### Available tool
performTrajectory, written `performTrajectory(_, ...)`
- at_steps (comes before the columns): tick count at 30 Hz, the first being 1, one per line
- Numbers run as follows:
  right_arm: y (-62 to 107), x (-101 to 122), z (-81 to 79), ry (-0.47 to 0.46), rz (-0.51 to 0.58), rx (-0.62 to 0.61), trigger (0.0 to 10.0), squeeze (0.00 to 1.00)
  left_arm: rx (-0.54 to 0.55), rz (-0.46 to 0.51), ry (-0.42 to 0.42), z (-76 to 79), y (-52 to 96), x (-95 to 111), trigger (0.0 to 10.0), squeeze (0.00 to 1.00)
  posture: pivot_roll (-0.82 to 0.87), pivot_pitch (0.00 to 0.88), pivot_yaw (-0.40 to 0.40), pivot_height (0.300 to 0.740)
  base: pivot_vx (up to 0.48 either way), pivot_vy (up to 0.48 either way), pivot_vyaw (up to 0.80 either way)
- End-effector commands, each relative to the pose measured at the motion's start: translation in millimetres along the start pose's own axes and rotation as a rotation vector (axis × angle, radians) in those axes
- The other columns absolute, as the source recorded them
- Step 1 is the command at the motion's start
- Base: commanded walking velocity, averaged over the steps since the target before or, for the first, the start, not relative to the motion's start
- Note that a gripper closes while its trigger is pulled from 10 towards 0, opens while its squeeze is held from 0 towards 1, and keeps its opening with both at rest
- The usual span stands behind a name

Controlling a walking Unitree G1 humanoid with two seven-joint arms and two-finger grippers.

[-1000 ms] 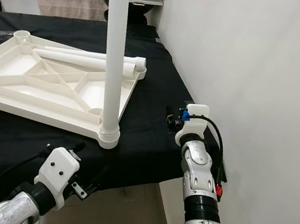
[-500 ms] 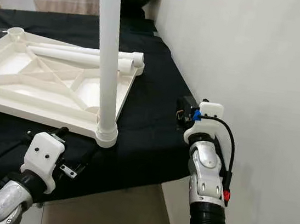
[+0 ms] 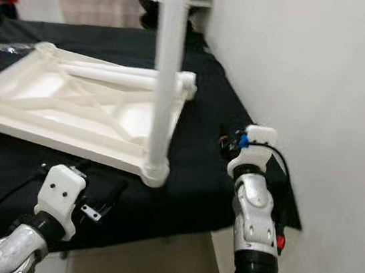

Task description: Building children table

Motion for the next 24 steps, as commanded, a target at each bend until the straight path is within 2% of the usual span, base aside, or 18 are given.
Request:
performTrajectory(1, 1.9, 0, 6.8, 0.002, -0.009, -0.023, 10.0, 0.00, -0.003, -0.019, -0.009, 0.9, -0.5, -3, 10.0, 0.00, 0.06, 0.057, -0.075, 0.740, 0.000, 0.000, 0.00)
performTrajectory(8, 1.6, 2, 9.2, 0.014, -0.004, -0.043, 10.0, 0.00, -0.005, -0.018, -0.011, 1.2, -1.2, -1, 10.0, 0.00, 0.06, 0.061, -0.076, 0.740, 0.000, 0.000, 0.00)
performTrajectory(10, 0.8, 4, 14.4, 0.044, 0.001, -0.082, 10.0, 0.00, -0.004, -0.017, -0.013, 1.3, -1.6, -1, 10.0, 0.00, 0.06, 0.058, -0.077, 0.740, 0.000, 0.000, 0.00)
performTrajectory(11, -0.1, 7, 25.7, 0.087, 0.011, -0.161, 10.0, 0.00, -0.004, -0.015, -0.016, 2.1, -2.0, 0, 10.0, 0.00, 0.06, 0.053, -0.077, 0.740, 0.000, 0.000, 0.00)
performTrajectory(17, 0.2, 8, 34.6, 0.118, 0.008, -0.211, 10.0, 0.00, -0.004, -0.015, -0.017, 2.9, -1.8, 0, 10.0, 0.00, 0.06, 0.047, -0.076, 0.740, 0.000, 0.000, 0.00)
performTrajectory(20, 2.1, 5, 43.7, 0.120, -0.014, -0.249, 10.0, 0.00, -0.009, -0.016, -0.017, 3.8, -1.8, -1, 10.0, 0.00, 0.06, 0.045, -0.074, 0.740, 0.000, 0.000, 0.00)
performTrajectory(22, 7.3, 2, 56.5, 0.145, -0.036, -0.311, 10.0, 0.00, -0.018, -0.016, -0.019, 5.4, -2.2, -1, 10.0, 0.00, 0.06, 0.043, -0.073, 0.740, 0.000, 0.000, 0.00)
performTrajectory(24, 9.5, 1, 60.5, 0.155, -0.041, -0.334, 10.0, 0.00, -0.021, -0.016, -0.020, 6.0, -2.3, -1, 10.0, 0.00, 0.06, 0.043, -0.074, 0.740, 0.000, 0.000, 0.00)
Point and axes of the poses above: a point about 5 cm out from each wrist's last joint towards the gripper, its own y axis pointing back from the gripper into the wrist, its own x axis along the axis of the wrist's last joint, z = x × y, the point moved 2 cm from there along -y, pointing out of the wrist towards the gripper, and after that the axes turned 7 degrees about -y, right-handed, at the moved point
